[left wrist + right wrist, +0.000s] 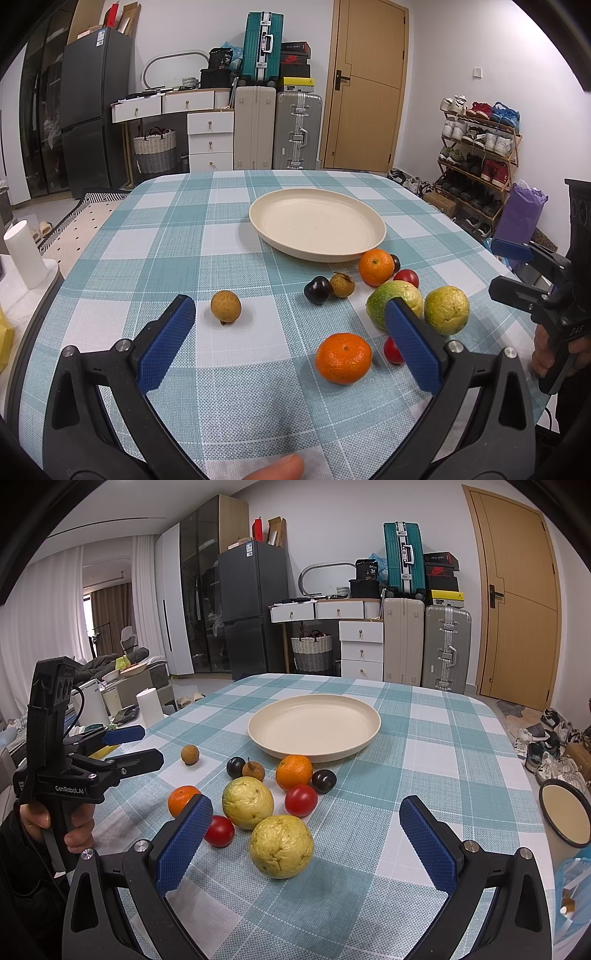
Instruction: Organize fruits
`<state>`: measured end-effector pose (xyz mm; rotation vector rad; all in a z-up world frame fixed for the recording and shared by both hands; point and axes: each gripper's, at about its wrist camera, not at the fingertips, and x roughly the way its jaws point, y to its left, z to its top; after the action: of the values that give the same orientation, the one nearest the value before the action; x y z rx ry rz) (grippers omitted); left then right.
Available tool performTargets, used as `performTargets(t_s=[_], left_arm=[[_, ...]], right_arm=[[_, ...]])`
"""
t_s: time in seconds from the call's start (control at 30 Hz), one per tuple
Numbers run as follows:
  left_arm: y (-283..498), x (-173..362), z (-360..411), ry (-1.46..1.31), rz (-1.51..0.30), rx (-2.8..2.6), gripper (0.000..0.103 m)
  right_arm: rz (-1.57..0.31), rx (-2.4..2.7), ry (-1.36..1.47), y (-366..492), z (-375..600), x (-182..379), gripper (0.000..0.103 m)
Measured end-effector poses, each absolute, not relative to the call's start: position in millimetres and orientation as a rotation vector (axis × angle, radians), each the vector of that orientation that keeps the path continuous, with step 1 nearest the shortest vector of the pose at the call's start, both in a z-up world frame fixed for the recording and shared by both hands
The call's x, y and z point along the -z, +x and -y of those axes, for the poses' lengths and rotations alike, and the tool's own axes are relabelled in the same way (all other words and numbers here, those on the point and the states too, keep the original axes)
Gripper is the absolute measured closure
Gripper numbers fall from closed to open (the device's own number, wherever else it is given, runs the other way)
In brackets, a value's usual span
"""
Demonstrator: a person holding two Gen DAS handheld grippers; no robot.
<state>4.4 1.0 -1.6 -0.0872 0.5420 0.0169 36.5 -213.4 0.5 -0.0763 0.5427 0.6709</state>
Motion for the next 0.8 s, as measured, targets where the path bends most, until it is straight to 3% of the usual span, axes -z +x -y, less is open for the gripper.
performTargets(t_s=[0.8], left_arm=[[6.9,2.9,-1.2,-0.088,-0.544,-0.017,0.001]], right_arm=[[-0.546,-0.67,-0.081,36.4,212.4,0.9,0.0]])
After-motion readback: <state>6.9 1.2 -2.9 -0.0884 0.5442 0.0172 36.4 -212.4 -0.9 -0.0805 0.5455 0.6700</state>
